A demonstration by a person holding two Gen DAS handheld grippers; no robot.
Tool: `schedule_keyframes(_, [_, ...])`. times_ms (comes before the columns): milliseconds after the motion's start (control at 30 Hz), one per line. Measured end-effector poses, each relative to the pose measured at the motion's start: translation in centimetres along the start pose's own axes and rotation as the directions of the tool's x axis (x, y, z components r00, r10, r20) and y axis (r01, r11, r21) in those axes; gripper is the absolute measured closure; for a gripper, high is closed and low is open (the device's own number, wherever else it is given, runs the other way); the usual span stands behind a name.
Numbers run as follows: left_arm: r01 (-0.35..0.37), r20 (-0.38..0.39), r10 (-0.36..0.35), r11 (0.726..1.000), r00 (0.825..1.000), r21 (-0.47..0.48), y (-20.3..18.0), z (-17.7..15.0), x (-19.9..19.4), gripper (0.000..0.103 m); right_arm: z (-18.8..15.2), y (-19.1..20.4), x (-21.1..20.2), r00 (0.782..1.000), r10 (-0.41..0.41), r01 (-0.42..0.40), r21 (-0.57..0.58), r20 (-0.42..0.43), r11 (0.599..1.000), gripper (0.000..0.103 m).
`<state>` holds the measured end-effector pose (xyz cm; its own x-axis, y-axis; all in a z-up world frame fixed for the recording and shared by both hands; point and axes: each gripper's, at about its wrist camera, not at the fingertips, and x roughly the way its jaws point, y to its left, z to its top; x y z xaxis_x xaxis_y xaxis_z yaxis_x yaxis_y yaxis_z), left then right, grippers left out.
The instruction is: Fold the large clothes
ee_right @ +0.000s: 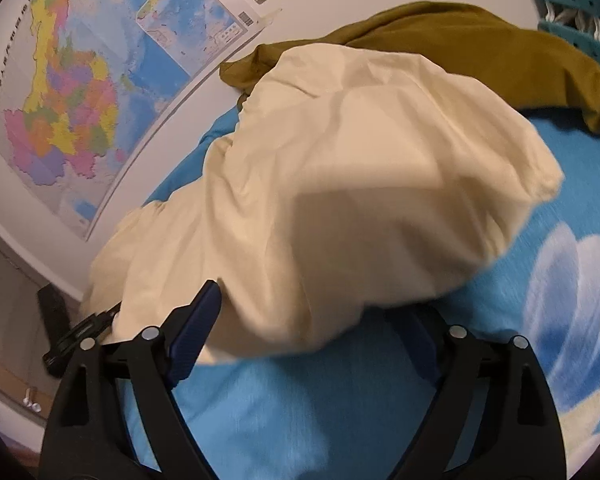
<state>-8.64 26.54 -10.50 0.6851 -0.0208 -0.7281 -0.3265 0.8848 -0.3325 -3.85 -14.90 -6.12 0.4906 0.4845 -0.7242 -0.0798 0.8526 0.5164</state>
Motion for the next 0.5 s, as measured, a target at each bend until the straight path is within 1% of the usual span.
schedule_keyframes(67, [-0.008,-0.001,0.008,1.000,1.000,0.007,-0.1,0.0,0.2,0.049,0.4,-0.1,0.6,1.000,0.018,-0.018,0.023,0.009,1.000,0.018])
schedule_keyframes(100, [-0.011,-0.002,0.011,1.000,1.000,0.010,-0.1,0.0,0.1,0.048,0.6,0.0,0.7,0.999,0.032,-0.032,0.033,0.012,0.999,0.022])
schedule_keyframes(133, [-0.012,-0.003,0.012,1.000,1.000,0.013,0.0,0.0,0.2,0.048,0.8,0.0,0.5,0.998,0.060,-0.061,0.035,0.018,0.998,0.025])
schedule_keyframes(200, [-0.016,-0.005,0.016,1.000,1.000,0.021,-0.1,0.0,0.2,0.046,1.4,0.3,-0.4,0.992,0.116,-0.117,0.023,0.057,0.993,0.027])
schedule_keyframes(233, [-0.016,-0.008,0.016,1.000,1.000,0.022,-0.1,0.0,0.2,0.045,1.7,0.4,-0.5,0.990,0.130,-0.132,0.028,0.061,0.991,0.026])
schedule_keyframes(267, [-0.013,-0.010,0.013,1.000,1.000,0.022,-0.1,0.0,0.3,0.044,1.9,0.3,-0.3,0.990,0.132,-0.134,0.038,0.054,0.990,0.025])
schedule_keyframes(333, [-0.012,-0.011,0.012,1.000,1.000,0.029,-0.1,0.0,0.4,0.039,2.1,-0.2,0.8,0.994,0.107,-0.108,0.059,0.017,0.992,0.025])
schedule_keyframes(367, [-0.013,-0.012,0.013,0.999,1.000,0.030,-0.2,0.1,0.4,0.038,2.1,-0.2,1.3,0.994,0.105,-0.106,0.060,0.007,0.993,0.025])
schedule_keyframes(400, [-0.010,-0.014,0.011,0.999,1.000,0.033,-0.2,0.1,0.5,0.035,2.2,-0.3,1.6,0.994,0.105,-0.105,0.066,0.003,0.992,0.025])
schedule_keyframes(433, [-0.006,-0.016,0.007,0.999,1.000,0.033,-0.2,0.2,0.6,0.032,2.3,-0.4,1.9,0.993,0.114,-0.114,0.073,0.003,0.991,0.025])
schedule_keyframes(500, [0.003,-0.020,-0.003,1.000,1.000,0.029,-0.3,0.4,0.7,0.025,2.8,-0.6,2.5,0.988,0.155,-0.157,0.099,0.020,0.983,0.025])
